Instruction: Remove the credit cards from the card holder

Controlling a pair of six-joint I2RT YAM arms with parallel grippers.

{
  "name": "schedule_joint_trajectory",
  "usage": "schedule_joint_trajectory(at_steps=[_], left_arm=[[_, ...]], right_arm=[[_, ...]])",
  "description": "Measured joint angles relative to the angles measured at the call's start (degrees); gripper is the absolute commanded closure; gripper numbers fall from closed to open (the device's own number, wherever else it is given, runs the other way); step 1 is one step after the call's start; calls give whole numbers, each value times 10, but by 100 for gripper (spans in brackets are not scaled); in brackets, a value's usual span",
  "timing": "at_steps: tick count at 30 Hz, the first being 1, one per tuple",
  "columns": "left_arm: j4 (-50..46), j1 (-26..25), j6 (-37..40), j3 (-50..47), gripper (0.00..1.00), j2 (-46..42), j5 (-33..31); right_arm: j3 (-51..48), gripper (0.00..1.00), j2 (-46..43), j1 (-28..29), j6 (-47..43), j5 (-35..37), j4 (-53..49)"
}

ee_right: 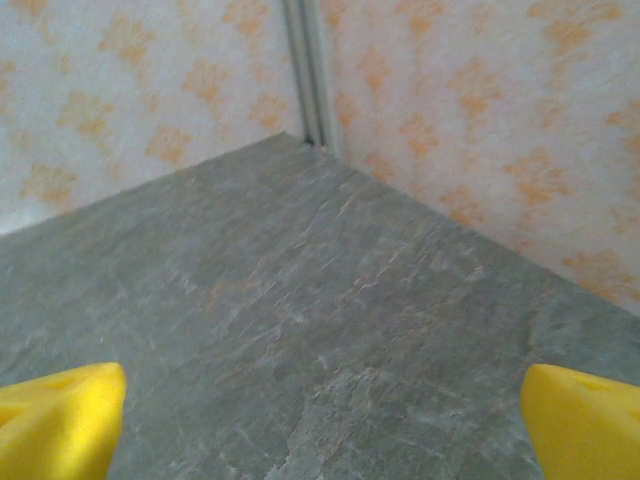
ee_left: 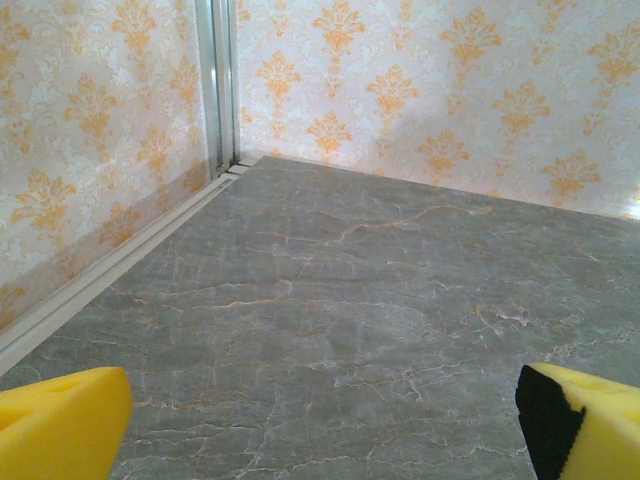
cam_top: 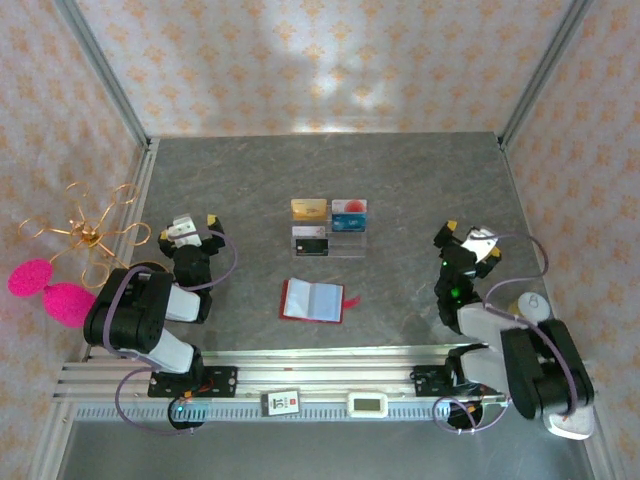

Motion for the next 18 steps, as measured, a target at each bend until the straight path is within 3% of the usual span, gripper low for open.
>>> schedule_joint_trajectory(at_steps=[7,18], left_arm=[[0,0,0,0,1,0,0],[1,0,0,0,1,0,0]], right_arm=[[8,0,179,-41,-26,-110,155],[17,0,179,-54,-28,-167,183]])
